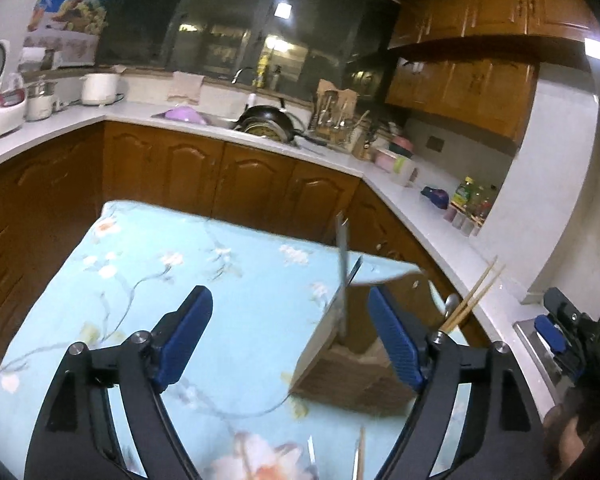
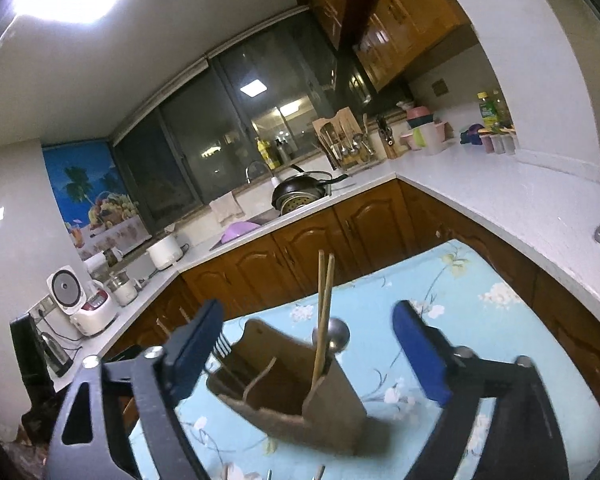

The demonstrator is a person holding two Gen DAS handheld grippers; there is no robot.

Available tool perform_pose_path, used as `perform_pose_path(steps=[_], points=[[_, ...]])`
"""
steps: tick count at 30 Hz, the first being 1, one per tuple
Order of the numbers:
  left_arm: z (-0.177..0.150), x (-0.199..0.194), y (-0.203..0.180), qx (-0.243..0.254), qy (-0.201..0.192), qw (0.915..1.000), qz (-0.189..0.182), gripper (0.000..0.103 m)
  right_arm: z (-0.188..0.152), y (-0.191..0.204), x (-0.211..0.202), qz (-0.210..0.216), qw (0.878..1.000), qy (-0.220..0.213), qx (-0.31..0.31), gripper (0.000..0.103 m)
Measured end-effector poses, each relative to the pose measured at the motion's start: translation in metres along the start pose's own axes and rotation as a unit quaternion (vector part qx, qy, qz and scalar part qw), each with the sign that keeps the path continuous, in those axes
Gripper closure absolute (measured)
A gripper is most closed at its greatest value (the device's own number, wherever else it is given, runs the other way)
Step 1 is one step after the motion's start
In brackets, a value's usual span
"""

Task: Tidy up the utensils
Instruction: 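Lower the chopsticks into the holder and open both grippers, then move both open grippers back down to the chopsticks on the cloth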

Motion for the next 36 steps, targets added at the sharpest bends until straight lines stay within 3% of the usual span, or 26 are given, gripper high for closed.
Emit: perform_pose_path(steps=[15, 25, 36], points=[[-0.093, -0.031, 0.056, -0.029, 0.114, 0.9913, 0.058, 0.021, -0.101, -0.002, -0.026, -0.010, 0.991, 0.133, 0.000, 0.012], [-0.123, -0.016, 0.058, -0.015, 0.173, 0.9827, 0.063, 0.021, -0.131, 0.006, -0.010, -0.021, 0.983, 0.182, -0.015, 0.014], [-0.132, 0.007, 0.046, 0.014, 0.208, 0.9762, 0.060, 0.021, -0.149, 0.001, 0.030, -0.045, 0.970, 0.238, -0.021, 0.051]])
Point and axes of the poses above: each gripper's, at about its wrist camera, not at the fingertips, and x roughly the way its jaws point, y to its left, z to its top, the point moved 1 cm from there along x, roughly the way its jaws point, and after that the axes turned 3 degrees about z, right-handed, at the moved point
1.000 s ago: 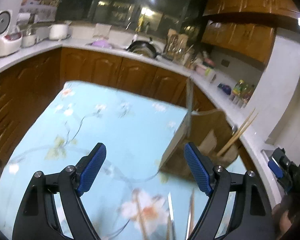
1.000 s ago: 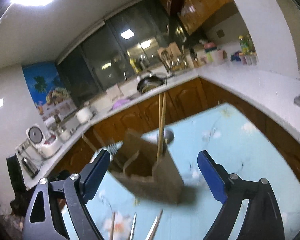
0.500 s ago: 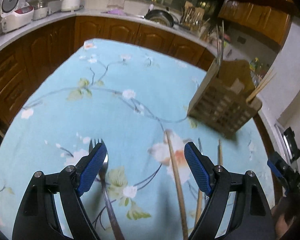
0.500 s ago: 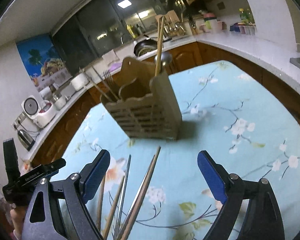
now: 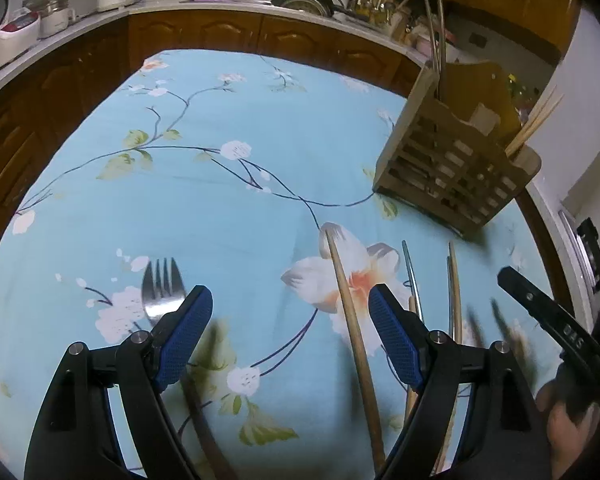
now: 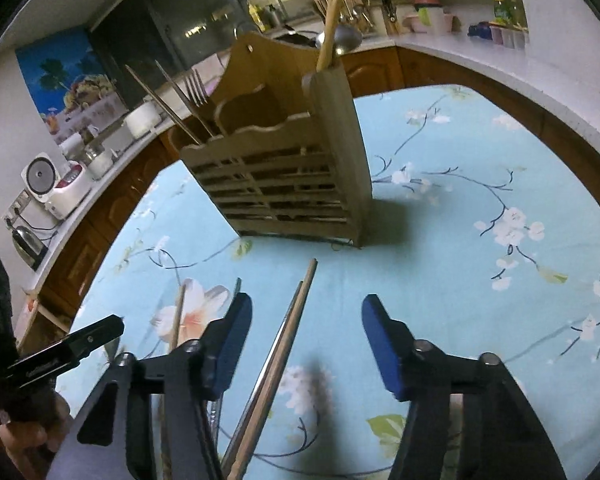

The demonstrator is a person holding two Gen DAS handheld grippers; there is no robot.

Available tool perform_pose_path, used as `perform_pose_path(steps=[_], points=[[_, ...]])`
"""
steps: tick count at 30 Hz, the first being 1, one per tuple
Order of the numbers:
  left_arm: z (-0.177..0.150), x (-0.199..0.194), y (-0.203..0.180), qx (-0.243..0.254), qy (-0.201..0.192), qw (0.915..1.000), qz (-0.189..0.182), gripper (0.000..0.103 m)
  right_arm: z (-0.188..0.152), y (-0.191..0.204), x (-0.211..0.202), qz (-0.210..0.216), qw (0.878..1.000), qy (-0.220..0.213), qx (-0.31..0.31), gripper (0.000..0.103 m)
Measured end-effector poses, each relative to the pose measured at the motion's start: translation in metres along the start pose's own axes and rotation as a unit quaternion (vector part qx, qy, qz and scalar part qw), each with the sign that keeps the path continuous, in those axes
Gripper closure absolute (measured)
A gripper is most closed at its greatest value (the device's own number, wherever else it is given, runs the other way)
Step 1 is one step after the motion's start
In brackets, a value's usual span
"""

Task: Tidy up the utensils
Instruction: 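Move both open grippers back down to the chopsticks on the cloth, then close the right gripper on a wooden chopstick while the left closes on another wooden chopstick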

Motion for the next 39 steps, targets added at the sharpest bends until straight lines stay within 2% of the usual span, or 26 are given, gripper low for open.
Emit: perform_pose_path(steps=[6, 12, 14, 18, 21, 25, 28, 30, 31, 32, 33, 35, 39], points=[[0.003, 0.016, -0.009, 0.015, 0.022, 0.9996, 0.003, 0.032, 0.004, -0.002, 0.018, -0.007, 1.000, 0.017, 0.002, 0.060], [0.006, 0.026, -0.019, 0.030, 0.031, 0.9990, 0.005, 0.035, 0.009, -0.002, 0.038, -0.013, 0.999, 0.037, -0.003, 0.069], [0.007, 0.029, -0.022, 0.037, 0.034, 0.9987, 0.009, 0.037, 0.009, -0.001, 0.045, -0.018, 0.999, 0.042, -0.007, 0.075], [0.008, 0.039, -0.025, 0.043, 0.045, 0.9981, 0.008, 0.046, 0.010, -0.002, 0.056, -0.027, 0.998, 0.056, -0.013, 0.083], [0.008, 0.046, -0.028, 0.044, 0.050, 0.9978, 0.004, 0.048, 0.012, 0.001, 0.058, -0.029, 0.998, 0.057, -0.019, 0.084], [0.007, 0.050, -0.038, 0.068, 0.042, 0.9966, 0.021, 0.051, 0.014, 0.009, 0.064, -0.042, 0.996, 0.063, -0.044, 0.085], [0.005, 0.053, -0.049, 0.098, 0.037, 0.9938, 0.037, 0.063, 0.015, 0.015, 0.066, -0.049, 0.994, 0.066, -0.065, 0.086], [0.003, 0.054, -0.056, 0.117, 0.032, 0.9916, 0.044, 0.076, 0.012, 0.021, 0.068, -0.072, 0.991, 0.064, -0.095, 0.090], [0.003, 0.054, -0.058, 0.122, 0.030, 0.9912, 0.042, 0.080, 0.011, 0.023, 0.068, -0.076, 0.990, 0.063, -0.100, 0.090], [0.003, 0.054, -0.059, 0.125, 0.030, 0.9910, 0.039, 0.089, 0.011, 0.024, 0.068, -0.078, 0.990, 0.062, -0.104, 0.091], [0.003, 0.055, -0.060, 0.126, 0.029, 0.9909, 0.037, 0.093, 0.011, 0.023, 0.067, -0.075, 0.990, 0.061, -0.102, 0.092], [0.005, 0.054, -0.057, 0.121, 0.029, 0.9917, 0.032, 0.095, 0.012, 0.018, 0.064, -0.064, 0.992, 0.060, -0.088, 0.096], [0.008, 0.051, -0.043, 0.091, 0.032, 0.9953, 0.002, 0.097, 0.012, -0.001, 0.052, -0.017, 0.998, 0.059, -0.032, 0.098]])
Point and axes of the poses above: each gripper's, at about its wrist camera, not at the fingertips, and x roughly the way its jaws point, y to its left, z to its top, the point moved 1 cm from there along x, roughly the way its jaws point, and after that the axes turned 3 degrees about z, right-handed, at the moved point
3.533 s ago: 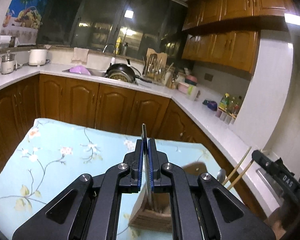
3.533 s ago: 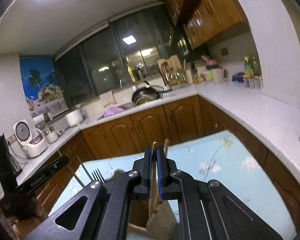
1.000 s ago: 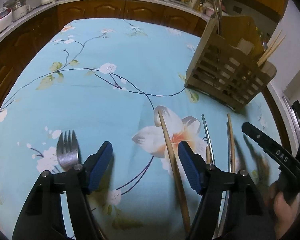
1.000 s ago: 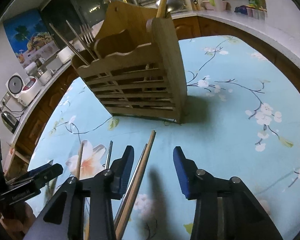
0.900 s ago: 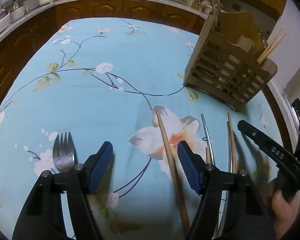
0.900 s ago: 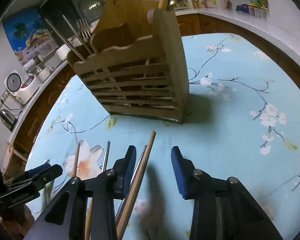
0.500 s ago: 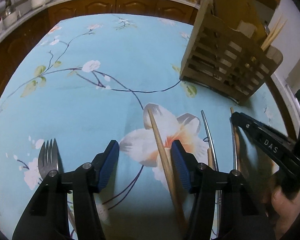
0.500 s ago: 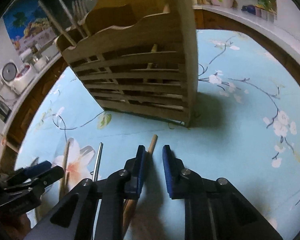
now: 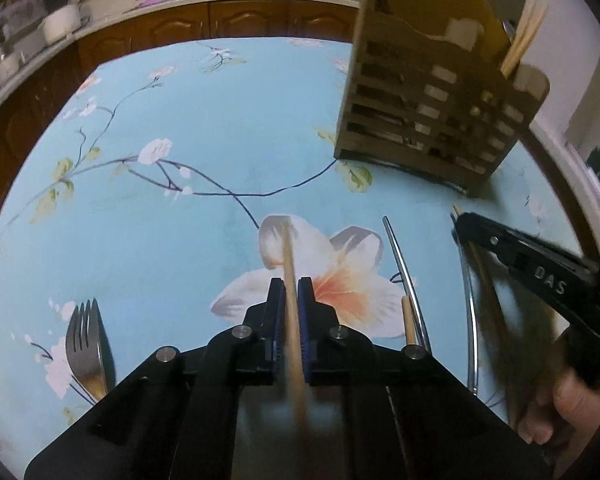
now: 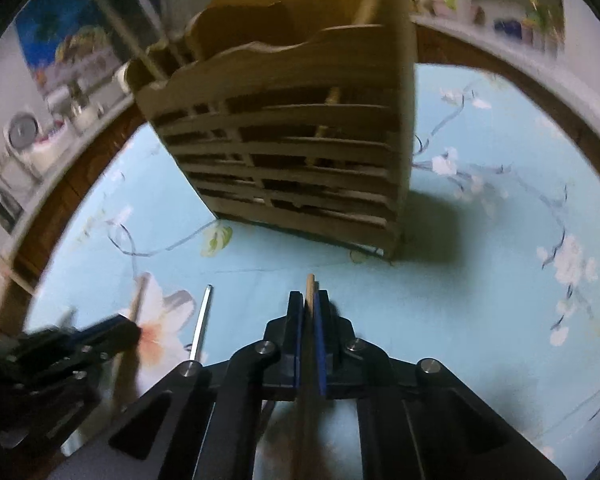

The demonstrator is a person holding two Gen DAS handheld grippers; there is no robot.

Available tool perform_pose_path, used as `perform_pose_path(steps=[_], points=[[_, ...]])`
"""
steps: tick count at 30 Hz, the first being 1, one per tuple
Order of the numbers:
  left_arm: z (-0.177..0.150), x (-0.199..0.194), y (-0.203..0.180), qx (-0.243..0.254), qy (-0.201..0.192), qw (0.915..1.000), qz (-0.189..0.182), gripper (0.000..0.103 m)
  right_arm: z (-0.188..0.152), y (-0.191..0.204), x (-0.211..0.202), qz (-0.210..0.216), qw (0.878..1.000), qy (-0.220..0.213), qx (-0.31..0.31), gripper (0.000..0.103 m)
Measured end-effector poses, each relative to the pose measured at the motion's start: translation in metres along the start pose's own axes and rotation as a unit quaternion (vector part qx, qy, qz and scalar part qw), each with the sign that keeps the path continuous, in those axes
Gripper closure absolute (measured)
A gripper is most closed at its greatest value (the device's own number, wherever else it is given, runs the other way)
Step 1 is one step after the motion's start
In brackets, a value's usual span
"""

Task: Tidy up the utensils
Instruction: 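Close the right gripper on a wooden chopstick while the left closes on another wooden chopstick, then lift both held chopsticks and carry them above the wooden holder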

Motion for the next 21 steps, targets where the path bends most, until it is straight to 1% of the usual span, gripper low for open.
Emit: perform_pose_path(steps=[4, 9, 12, 21], points=[[0.000, -0.010, 0.007, -0.013, -0.011, 0.9997, -0.019, 0.097, -0.003, -0.010, -0.020, 0.028, 0.999, -0.011, 0.024, 0.098], [0.002, -0.035, 0.008, -0.020, -0.031, 0.9987, -0.034, 0.098, 0.002, -0.016, -0.047, 0.052, 0.997, -0.035, 0.040, 0.098], [0.002, -0.050, 0.009, -0.027, -0.041, 0.9977, -0.046, 0.098, 0.004, -0.019, -0.062, 0.055, 0.996, -0.050, 0.044, 0.098], [0.000, -0.095, 0.017, -0.040, -0.072, 0.9937, -0.075, 0.098, 0.008, -0.006, -0.100, 0.070, 0.992, -0.096, 0.047, 0.098]])
Point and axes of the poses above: each gripper's, at about its wrist camera, not at the fingertips, and x roughly the way its jaws point, y to its left, z to its top, the point moved 1 cm from there along x, roughly the way its jaws point, and after that the axes turned 3 degrees about z, right-handed, at the moved point
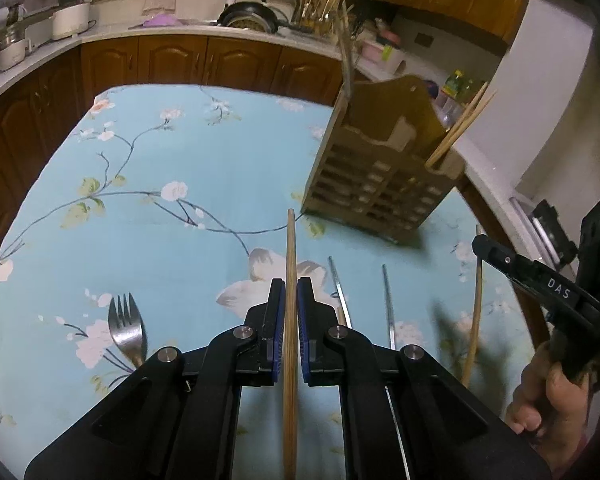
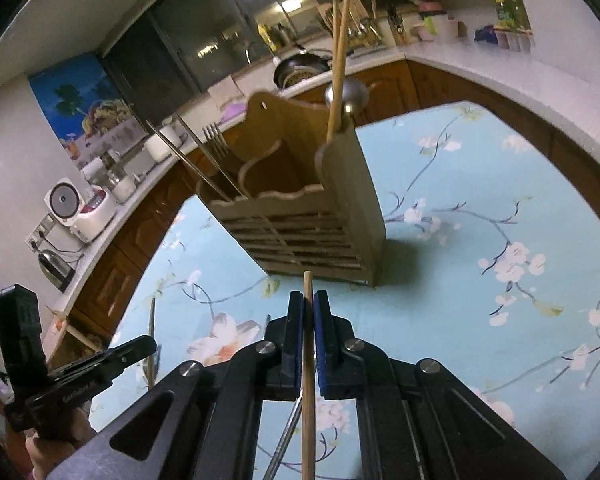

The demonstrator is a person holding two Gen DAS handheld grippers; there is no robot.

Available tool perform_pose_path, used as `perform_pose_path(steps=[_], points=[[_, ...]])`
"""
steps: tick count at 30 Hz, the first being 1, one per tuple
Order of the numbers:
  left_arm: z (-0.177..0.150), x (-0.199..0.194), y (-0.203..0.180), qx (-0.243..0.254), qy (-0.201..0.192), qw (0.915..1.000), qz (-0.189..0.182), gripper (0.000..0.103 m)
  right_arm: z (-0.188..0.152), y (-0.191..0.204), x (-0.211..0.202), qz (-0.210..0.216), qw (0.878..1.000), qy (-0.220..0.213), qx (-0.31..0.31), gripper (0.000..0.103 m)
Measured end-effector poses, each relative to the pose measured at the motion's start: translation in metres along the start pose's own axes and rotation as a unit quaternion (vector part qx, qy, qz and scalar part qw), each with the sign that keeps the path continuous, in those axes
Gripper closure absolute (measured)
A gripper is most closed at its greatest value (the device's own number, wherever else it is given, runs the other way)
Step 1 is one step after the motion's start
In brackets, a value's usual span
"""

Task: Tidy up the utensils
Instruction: 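Lift both held chopsticks and carry them above the wooden holder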

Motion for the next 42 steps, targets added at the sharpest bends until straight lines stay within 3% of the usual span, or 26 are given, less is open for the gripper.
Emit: perform_pose_path(steps=[17, 33, 42], points=[[0.024, -0.070, -0.014, 0.003, -0.076, 0.9968, -0.026, 0.098, 0.030, 0.035, -0.078, 0.015, 0.994, -0.097, -0.043, 0.098], [0.043, -0.080, -0.021, 0.007, -0.111, 0.9933, -0.033, 0.098, 0.043, 0.029, -0.088, 0.013, 0.991, -0.124, -0.042, 0.098], [0.088, -0.101, -0.037, 0.021, -0.178, 0.9831, -0.036, 0.098, 0.076, 0.035, -0.102, 0.011, 0.984, -0.172, -0.052, 0.098]])
Point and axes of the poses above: each gripper's, at about its wrist camera, not at the fingertips, and x roughly the way its jaws point, y to its left, z to its top, the point moved 1 cm from there along x, roughly the way its jaws point, and after that the axes turned 3 degrees about z, right-handed, at the moved point
